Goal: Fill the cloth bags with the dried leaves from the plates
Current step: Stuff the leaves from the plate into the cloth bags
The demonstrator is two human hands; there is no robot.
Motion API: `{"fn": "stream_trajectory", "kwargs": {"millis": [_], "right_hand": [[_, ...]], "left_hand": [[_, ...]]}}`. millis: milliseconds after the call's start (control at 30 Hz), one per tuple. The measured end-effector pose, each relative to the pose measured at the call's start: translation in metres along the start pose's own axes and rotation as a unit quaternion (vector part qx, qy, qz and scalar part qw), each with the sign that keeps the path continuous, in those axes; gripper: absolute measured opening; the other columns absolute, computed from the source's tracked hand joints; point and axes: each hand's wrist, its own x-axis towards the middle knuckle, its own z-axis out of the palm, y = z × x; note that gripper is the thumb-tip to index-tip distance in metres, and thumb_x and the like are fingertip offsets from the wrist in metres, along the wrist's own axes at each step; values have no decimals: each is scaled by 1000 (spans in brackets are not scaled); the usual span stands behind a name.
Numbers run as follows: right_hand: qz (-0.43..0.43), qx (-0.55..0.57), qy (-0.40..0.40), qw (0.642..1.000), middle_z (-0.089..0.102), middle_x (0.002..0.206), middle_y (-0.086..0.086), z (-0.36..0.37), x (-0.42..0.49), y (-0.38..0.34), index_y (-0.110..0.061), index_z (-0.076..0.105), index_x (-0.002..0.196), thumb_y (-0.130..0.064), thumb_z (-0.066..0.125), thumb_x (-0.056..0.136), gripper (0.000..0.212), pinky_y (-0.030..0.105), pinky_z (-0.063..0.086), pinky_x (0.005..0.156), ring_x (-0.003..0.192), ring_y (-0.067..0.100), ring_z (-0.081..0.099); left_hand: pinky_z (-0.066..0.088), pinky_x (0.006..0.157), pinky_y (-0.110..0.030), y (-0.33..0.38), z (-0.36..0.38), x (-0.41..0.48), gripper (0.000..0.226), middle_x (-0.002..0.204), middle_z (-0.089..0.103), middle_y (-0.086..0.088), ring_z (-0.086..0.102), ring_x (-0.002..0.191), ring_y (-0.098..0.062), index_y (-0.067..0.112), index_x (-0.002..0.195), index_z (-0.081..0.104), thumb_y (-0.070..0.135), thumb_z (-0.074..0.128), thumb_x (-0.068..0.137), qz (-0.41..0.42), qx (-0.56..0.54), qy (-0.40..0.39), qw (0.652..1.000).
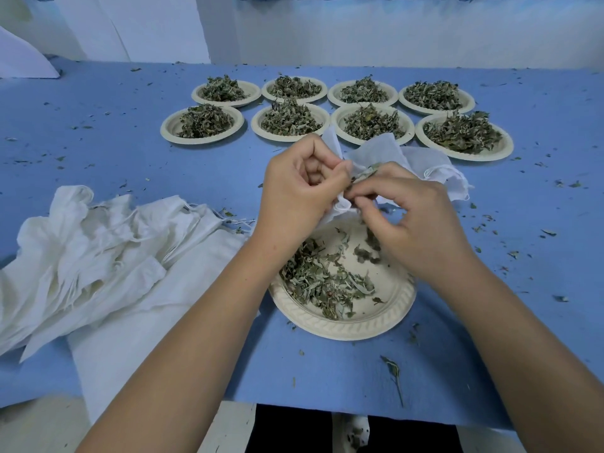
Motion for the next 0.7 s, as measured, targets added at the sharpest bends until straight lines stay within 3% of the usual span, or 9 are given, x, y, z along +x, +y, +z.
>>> {"fn": "stream_trajectory", "kwargs": {"millis": [67, 133, 200, 300, 500, 567, 700], "right_hand": [[-8, 13, -48, 999, 63, 100, 0, -5, 2, 1, -9, 70, 103, -10, 57, 87, 20, 18, 42, 88, 97, 6, 55], [-9, 15, -96, 995, 58, 111, 0, -9, 2, 3, -11, 64, 111, -14, 66, 85, 26, 16, 37, 95, 108, 9, 51], [-21, -4, -97, 995, 55, 111, 3, -10, 3, 5, -10, 63, 110, -7, 74, 80, 32, 16, 41, 93, 105, 9, 53], [-48, 27, -14, 998, 57, 99, 7, -10, 4, 4, -1, 65, 98, 5, 72, 79, 21, 23, 50, 81, 89, 14, 59], [-50, 68, 88, 993, 64, 83, 9, -10, 1, 5, -1, 68, 85, 7, 70, 80, 9, 24, 53, 74, 79, 15, 64], [-82, 10, 90, 992, 67, 79, 9, -5, 1, 3, -1, 71, 81, 5, 71, 79, 6, 23, 53, 71, 75, 17, 64], [-143, -61, 16, 988, 68, 75, 8, 3, 2, 5, 0, 71, 77, 7, 71, 76, 7, 32, 49, 71, 75, 27, 62]], "left_hand": [[35, 39, -16, -1, -2, 2, 26, 48, 53, 11, 42, 36, -3, 16, 70, 54, 3, 65, 90, -3, -2, 27, 1000], [35, 38, -16, -1, -3, 3, 26, 49, 53, 9, 42, 36, -4, 16, 70, 53, 3, 65, 90, -5, -1, 49, 999], [36, 39, -16, -2, -4, 3, 25, 49, 53, 8, 42, 37, -4, 15, 71, 53, 3, 64, 90, -1, 5, 53, 999], [35, 39, -16, -2, -4, 3, 25, 49, 54, 11, 42, 37, -4, 15, 72, 53, 2, 63, 90, 3, 7, 40, 999], [35, 40, -16, -2, -2, 1, 24, 49, 53, 11, 41, 37, -4, 13, 73, 53, 1, 64, 90, 11, 1, 6, 1000], [37, 42, -14, -2, -1, 0, 25, 49, 54, 12, 43, 38, -1, 15, 73, 53, 0, 64, 89, 25, 0, -17, 1000], [38, 47, -11, -1, 0, -2, 25, 54, 57, 7, 48, 44, 1, 17, 73, 56, -1, 66, 87, 36, 7, -37, 999]]}}
